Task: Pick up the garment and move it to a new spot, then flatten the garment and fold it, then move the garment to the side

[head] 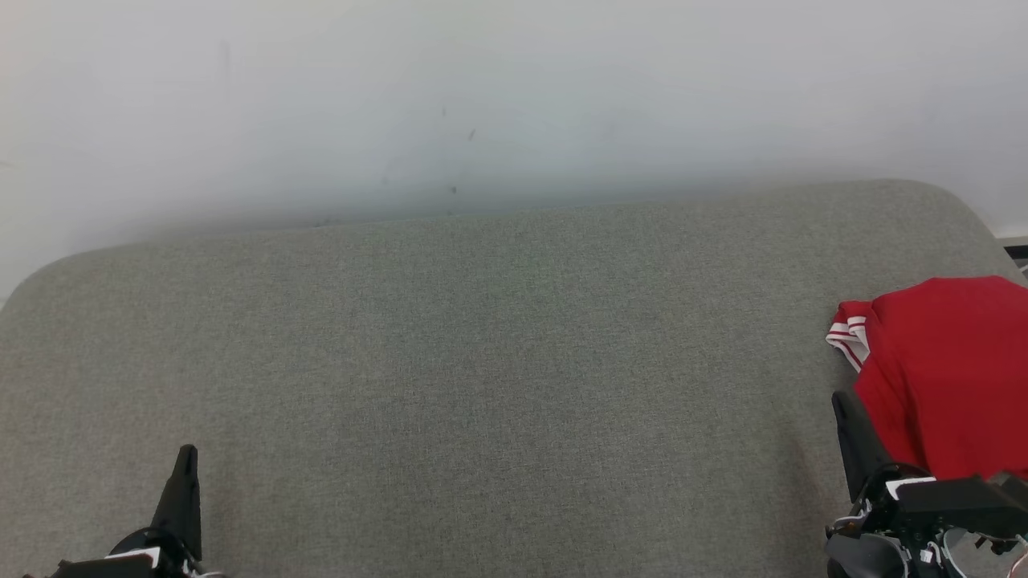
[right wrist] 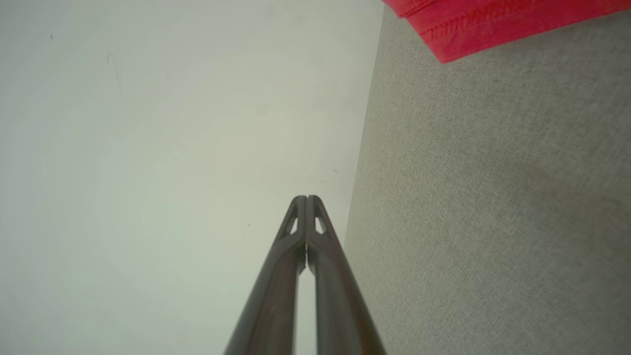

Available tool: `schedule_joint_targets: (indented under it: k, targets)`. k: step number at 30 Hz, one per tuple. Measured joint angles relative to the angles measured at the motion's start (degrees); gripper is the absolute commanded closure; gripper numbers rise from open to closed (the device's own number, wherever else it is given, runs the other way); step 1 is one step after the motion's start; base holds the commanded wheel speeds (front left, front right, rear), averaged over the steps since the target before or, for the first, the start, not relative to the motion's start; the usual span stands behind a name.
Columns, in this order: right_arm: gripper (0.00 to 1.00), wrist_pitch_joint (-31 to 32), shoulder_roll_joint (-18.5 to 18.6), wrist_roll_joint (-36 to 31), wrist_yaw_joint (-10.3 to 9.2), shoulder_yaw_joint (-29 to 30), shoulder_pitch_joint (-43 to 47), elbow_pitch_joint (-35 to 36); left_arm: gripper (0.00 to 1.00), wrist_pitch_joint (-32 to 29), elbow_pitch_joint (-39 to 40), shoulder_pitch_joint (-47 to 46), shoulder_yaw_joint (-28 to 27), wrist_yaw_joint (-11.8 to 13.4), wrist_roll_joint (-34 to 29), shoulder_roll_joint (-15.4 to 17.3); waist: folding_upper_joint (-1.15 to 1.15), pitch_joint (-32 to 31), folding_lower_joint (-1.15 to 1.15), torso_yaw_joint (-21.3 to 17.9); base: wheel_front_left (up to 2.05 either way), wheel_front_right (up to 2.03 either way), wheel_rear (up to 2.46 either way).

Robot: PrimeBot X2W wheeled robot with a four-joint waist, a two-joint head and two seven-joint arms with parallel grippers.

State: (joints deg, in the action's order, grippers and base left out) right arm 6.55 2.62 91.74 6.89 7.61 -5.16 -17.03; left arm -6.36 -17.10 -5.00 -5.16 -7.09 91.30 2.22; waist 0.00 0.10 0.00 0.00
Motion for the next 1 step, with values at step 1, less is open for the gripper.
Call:
schedule_joint_targets:
  k: [1]
  targets:
    - [1.00, 0.0, 0.0, 0.0, 0.00, 0.0, 0.0, 0.0, 1.00, 0.0, 0.0, 0.0, 0.0, 0.0, 0.0, 0.0, 0.00, 0.0, 0.00, 0.0, 0.00, 0.00, 0.00]
